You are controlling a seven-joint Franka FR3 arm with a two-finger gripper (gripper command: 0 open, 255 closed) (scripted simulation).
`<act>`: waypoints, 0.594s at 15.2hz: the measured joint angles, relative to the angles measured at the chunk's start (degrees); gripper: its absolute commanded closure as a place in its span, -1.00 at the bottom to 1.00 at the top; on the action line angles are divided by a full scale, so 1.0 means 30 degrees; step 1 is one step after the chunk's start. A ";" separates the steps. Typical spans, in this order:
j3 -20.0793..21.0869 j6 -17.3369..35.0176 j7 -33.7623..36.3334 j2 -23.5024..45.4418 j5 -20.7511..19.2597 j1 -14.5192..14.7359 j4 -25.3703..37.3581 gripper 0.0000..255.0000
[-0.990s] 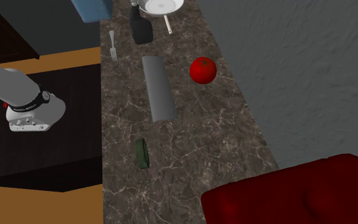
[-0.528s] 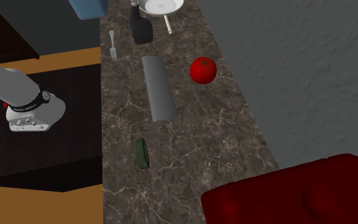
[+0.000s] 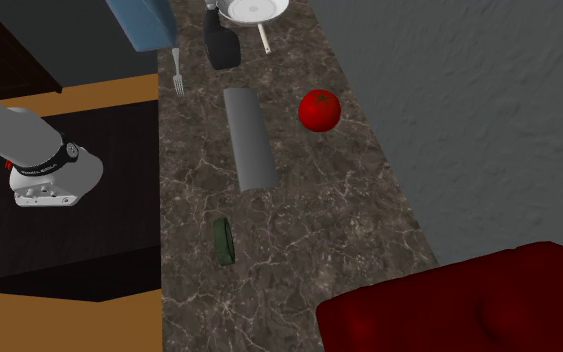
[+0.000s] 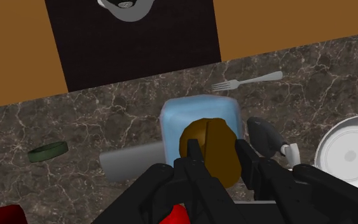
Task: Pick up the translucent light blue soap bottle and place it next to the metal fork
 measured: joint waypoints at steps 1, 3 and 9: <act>-0.0015 0.0236 -0.0044 -0.0081 -0.0013 -0.0006 -0.0318 1.00; 0.0006 0.0717 -0.0061 -0.0312 0.0000 0.0002 -0.1029 1.00; 0.0020 0.2227 -0.0180 -0.1063 0.0017 0.0009 -0.3299 1.00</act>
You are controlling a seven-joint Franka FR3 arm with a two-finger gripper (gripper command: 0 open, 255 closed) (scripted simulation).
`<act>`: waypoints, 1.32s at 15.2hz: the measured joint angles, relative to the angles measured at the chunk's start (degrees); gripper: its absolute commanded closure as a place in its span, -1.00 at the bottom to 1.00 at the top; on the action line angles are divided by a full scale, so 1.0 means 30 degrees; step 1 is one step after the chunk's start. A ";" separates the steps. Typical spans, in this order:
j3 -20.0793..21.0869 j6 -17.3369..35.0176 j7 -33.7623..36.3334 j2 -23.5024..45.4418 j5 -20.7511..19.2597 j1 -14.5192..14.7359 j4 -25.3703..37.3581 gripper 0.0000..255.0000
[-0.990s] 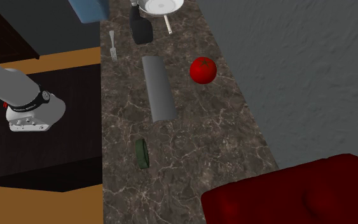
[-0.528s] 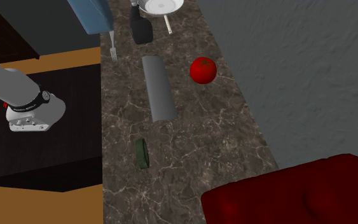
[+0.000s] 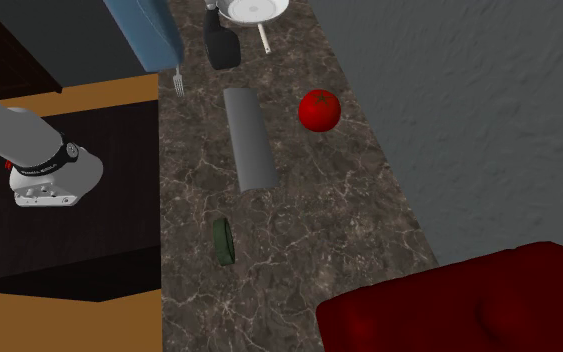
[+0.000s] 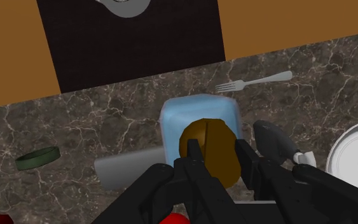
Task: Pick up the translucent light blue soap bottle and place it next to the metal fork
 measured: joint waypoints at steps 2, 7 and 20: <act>0.0025 0.0474 -0.0012 -0.0132 0.0015 0.0007 -0.0603 1.00; 0.0047 0.1659 -0.0095 -0.0516 0.0037 0.0015 -0.2175 1.00; 0.0186 0.4887 -0.0235 -0.0990 0.0147 0.0057 -0.5877 1.00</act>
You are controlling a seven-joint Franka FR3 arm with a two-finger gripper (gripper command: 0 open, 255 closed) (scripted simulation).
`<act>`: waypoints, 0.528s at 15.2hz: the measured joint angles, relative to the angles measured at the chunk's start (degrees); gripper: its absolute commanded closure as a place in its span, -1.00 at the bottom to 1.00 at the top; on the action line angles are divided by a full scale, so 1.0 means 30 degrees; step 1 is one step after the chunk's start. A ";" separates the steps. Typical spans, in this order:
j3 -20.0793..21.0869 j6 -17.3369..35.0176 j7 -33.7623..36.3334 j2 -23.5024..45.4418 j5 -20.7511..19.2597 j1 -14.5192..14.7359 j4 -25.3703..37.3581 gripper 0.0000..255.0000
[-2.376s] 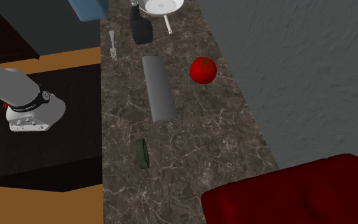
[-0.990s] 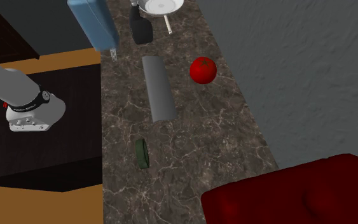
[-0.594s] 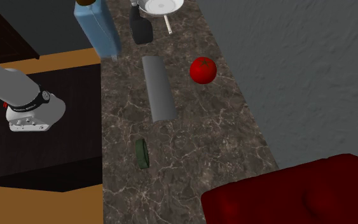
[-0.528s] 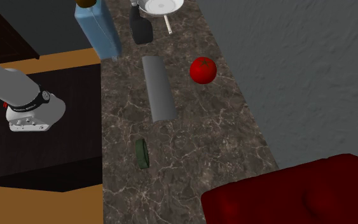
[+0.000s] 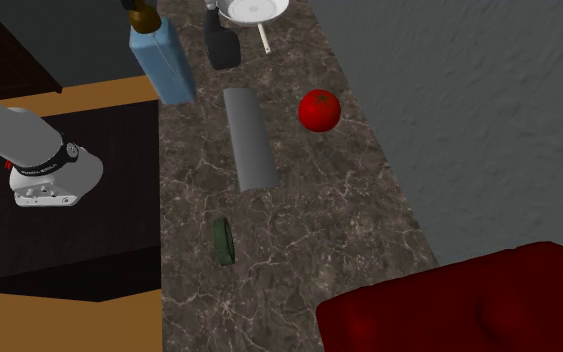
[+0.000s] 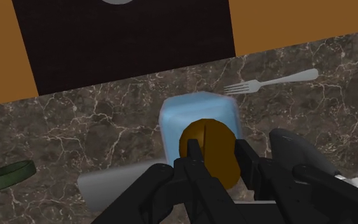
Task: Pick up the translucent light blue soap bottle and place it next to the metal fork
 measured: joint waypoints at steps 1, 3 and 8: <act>0.0004 0.0290 -0.0025 -0.0061 0.0005 0.0001 -0.0352 1.00; 0.0043 0.0812 -0.0026 -0.0063 0.0038 0.0017 -0.0874 1.00; 0.0078 0.2050 -0.0109 0.0020 0.0073 0.0021 -0.2033 1.00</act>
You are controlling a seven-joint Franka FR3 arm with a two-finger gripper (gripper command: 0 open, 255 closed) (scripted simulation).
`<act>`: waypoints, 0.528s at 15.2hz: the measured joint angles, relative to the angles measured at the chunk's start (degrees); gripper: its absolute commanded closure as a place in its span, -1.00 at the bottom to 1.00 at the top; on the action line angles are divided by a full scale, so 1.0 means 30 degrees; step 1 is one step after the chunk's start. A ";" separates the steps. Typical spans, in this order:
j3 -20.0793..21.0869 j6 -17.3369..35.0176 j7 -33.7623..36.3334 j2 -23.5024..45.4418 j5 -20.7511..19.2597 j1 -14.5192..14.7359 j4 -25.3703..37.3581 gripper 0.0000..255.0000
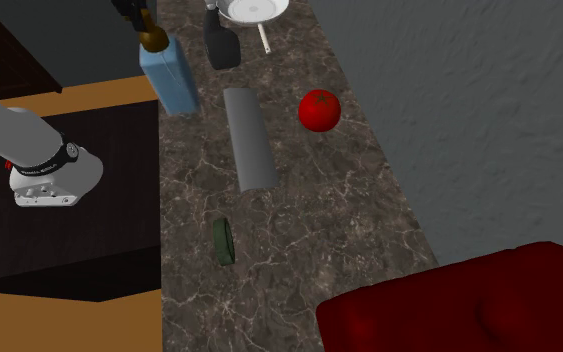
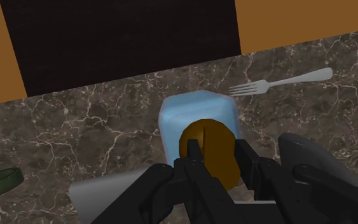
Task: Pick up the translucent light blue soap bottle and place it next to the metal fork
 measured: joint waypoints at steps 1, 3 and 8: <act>-0.0008 0.0211 -0.0031 -0.0045 -0.0003 -0.0005 -0.0257 1.00; 0.0007 0.0784 -0.0067 0.0007 0.0017 -0.0003 -0.0781 1.00; 0.0071 0.2196 -0.0133 0.0310 0.0076 0.0013 -0.1896 1.00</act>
